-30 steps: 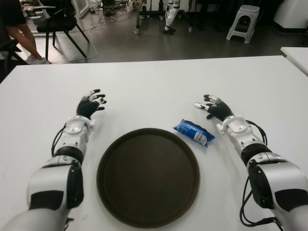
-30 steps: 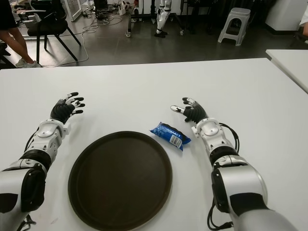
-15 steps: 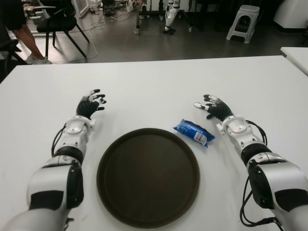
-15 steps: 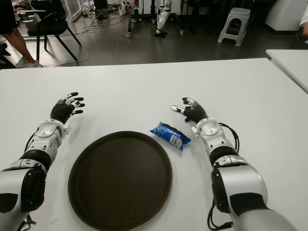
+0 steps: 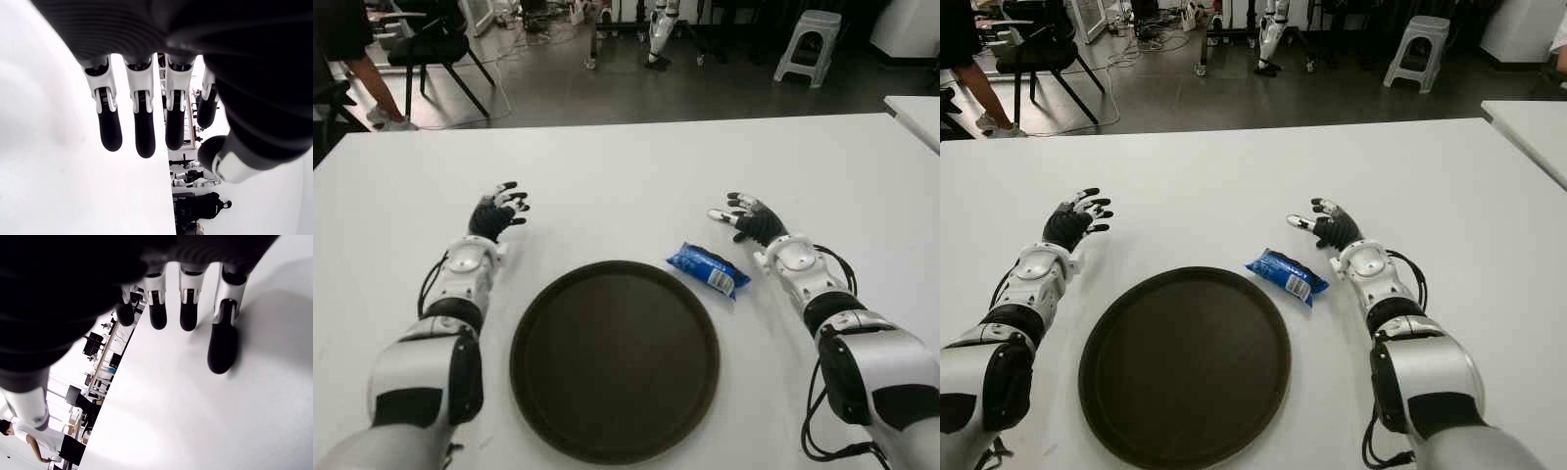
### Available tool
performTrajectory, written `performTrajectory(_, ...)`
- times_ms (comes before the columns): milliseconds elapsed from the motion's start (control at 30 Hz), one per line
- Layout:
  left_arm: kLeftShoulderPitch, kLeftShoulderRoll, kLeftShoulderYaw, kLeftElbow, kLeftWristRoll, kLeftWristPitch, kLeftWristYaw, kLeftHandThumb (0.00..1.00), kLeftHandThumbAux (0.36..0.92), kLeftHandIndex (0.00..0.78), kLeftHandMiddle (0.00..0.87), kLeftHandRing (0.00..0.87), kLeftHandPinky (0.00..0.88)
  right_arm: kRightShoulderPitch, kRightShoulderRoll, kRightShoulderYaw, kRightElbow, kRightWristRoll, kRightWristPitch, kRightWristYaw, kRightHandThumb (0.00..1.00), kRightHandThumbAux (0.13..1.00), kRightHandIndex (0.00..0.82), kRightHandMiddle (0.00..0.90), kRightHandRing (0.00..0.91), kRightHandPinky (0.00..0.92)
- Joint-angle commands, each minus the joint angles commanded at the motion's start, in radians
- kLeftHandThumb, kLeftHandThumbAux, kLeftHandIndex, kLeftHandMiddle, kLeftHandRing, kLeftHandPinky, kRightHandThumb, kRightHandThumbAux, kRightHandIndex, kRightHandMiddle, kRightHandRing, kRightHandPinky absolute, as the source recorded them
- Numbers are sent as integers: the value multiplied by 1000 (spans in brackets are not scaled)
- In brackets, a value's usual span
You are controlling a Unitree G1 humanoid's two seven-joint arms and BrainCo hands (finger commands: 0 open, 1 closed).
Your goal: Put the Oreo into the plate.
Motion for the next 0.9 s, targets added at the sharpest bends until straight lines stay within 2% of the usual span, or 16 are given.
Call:
performTrajectory(267, 2, 1, -2, -1, 1, -4, -4, 3, 631, 183, 257, 268, 290, 1, -1, 4, 0, -3, 0, -1, 103, 520, 61, 127, 87, 39)
performTrajectory(533, 3, 3, -7, 0, 3, -5, -3, 19, 642, 181, 252, 270, 301, -2, 0, -4, -1, 5, 3, -2, 104, 551, 62, 126, 91, 42)
performTrajectory(767, 2, 2, -7, 0, 0, -5, -1, 21, 640, 178, 252, 270, 307, -36, -7, 0, -9, 2, 1, -8, 104, 544, 63, 109, 78, 34)
performTrajectory(900, 2, 1, -5, 0, -2, -3, -3, 22, 638, 184, 256, 276, 312, -48, -16, 1, -22, 5, -35, -7, 91, 540, 58, 99, 69, 31)
